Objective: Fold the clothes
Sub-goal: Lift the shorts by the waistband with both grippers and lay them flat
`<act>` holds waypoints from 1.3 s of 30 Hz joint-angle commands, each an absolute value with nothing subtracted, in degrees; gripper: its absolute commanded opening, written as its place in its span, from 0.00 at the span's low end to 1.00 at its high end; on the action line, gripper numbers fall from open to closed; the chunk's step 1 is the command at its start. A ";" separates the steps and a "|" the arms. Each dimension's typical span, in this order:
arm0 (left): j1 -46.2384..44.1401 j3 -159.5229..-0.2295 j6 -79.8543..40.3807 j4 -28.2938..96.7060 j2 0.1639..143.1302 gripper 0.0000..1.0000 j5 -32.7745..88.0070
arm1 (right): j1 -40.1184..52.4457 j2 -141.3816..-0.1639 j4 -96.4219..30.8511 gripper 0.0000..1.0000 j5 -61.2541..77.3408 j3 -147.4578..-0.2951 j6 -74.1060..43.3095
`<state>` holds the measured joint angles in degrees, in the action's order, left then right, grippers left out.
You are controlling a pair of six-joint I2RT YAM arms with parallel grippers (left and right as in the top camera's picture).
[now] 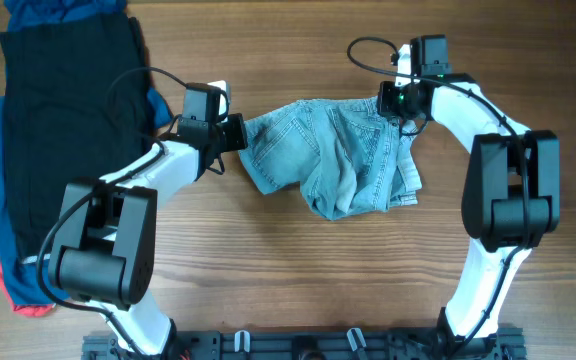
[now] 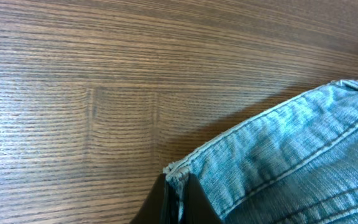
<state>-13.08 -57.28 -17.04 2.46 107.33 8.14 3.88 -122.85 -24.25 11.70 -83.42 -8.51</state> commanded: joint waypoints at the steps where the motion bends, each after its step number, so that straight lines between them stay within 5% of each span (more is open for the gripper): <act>1: -13.13 -56.71 -17.12 1.28 105.41 0.04 5.61 | 3.51 -123.83 -24.73 0.04 16.27 -86.37 -8.91; 11: -6.15 -59.02 -16.64 3.77 79.55 0.04 5.04 | -0.51 -104.25 -44.73 0.04 17.04 -106.43 -5.96; 23: -5.34 -65.78 -15.22 4.80 41.56 0.04 5.02 | -5.67 -68.29 -53.43 0.04 16.32 -113.47 -2.52; 31: -5.34 -68.75 -15.25 8.60 33.91 0.04 5.06 | -5.65 -52.82 -60.40 0.04 7.38 -113.47 -2.13; 39: -5.34 -68.86 -15.16 17.50 38.63 0.04 3.95 | -5.65 -59.83 -68.14 0.04 7.25 -112.92 -1.23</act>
